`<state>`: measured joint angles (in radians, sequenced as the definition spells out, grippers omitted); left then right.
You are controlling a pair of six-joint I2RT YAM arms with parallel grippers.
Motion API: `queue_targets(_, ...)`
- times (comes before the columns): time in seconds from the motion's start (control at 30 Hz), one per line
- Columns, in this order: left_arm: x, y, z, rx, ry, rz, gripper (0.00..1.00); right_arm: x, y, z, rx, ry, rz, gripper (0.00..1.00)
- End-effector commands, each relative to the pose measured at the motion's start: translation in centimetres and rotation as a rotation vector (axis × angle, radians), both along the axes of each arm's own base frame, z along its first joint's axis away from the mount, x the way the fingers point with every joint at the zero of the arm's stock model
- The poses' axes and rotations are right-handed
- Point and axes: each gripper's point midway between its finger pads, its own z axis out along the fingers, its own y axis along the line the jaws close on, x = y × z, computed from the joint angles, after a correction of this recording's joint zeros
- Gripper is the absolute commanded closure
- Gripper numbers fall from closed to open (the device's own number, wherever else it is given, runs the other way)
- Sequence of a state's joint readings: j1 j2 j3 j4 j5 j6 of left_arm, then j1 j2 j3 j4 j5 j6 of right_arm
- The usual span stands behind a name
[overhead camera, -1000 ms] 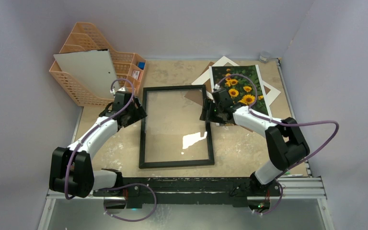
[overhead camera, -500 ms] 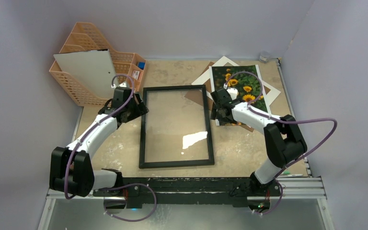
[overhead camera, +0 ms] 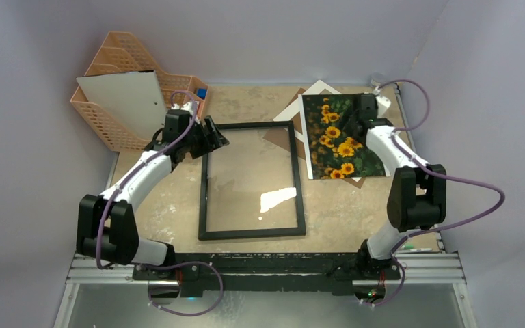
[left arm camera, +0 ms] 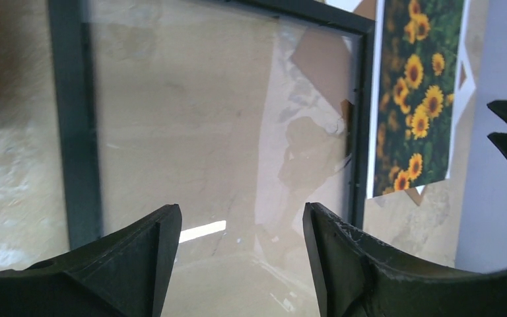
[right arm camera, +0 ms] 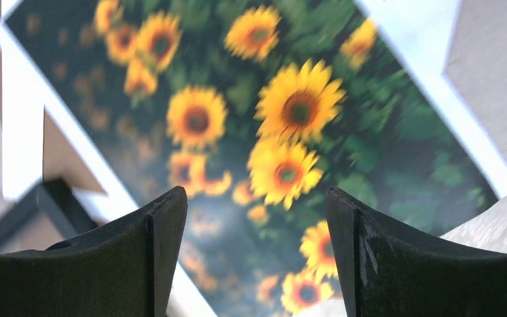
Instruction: Put the photo into the frame
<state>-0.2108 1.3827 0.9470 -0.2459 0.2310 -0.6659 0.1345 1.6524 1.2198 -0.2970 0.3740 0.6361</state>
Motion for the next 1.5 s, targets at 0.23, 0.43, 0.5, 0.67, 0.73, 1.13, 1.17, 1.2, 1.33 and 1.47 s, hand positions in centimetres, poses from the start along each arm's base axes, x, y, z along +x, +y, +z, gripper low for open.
queue_targets(0.23,4.7,-11.1,5.8,-0.196,-0.119,-0.225,0.31,1.9,-14.5,-0.2,0.141,-0.107,-0.391,0.24)
queue_targets(0.43,5.2,-20.0,5.8,-0.258,-0.131,-0.375,0.32,2.5,-17.4,-2.5,0.181,-0.111,-0.415,0.25)
queue_targets(0.5,5.4,-23.0,5.1,-0.278,-0.134,-0.422,0.33,3.0,-17.8,-3.3,0.179,-0.1,-0.413,0.27)
queue_targets(0.67,4.4,-29.7,4.0,-0.307,-0.131,-0.54,0.35,3.2,-17.9,-5.7,0.186,-0.069,-0.418,0.3)
queue_targets(0.73,4.0,-31.8,3.6,-0.307,-0.139,-0.572,0.36,3.1,-18.0,-6.3,0.185,-0.067,-0.417,0.3)
queue_targets(1.13,8.1,-39.1,-2.5,-0.185,-0.179,-0.564,0.38,2.8,-16.8,-10.3,0.264,-0.068,-0.354,0.39)
queue_targets(1.17,8.3,-39.5,-3.7,-0.181,-0.176,-0.563,0.38,2.7,-16.7,-10.6,0.275,-0.066,-0.351,0.39)
queue_targets(1.2,8.5,-39.9,-4.3,-0.176,-0.181,-0.558,0.39,2.7,-16.6,-10.9,0.282,-0.065,-0.352,0.39)
queue_targets(1.33,7.6,-40.7,-7.5,-0.135,-0.158,-0.564,0.39,2.5,-16.5,-11.2,0.296,-0.069,-0.349,0.39)
queue_targets(1.47,6.0,-40.6,-11.0,-0.068,-0.096,-0.577,0.42,2.7,-16.4,-10.9,0.316,-0.09,-0.329,0.39)
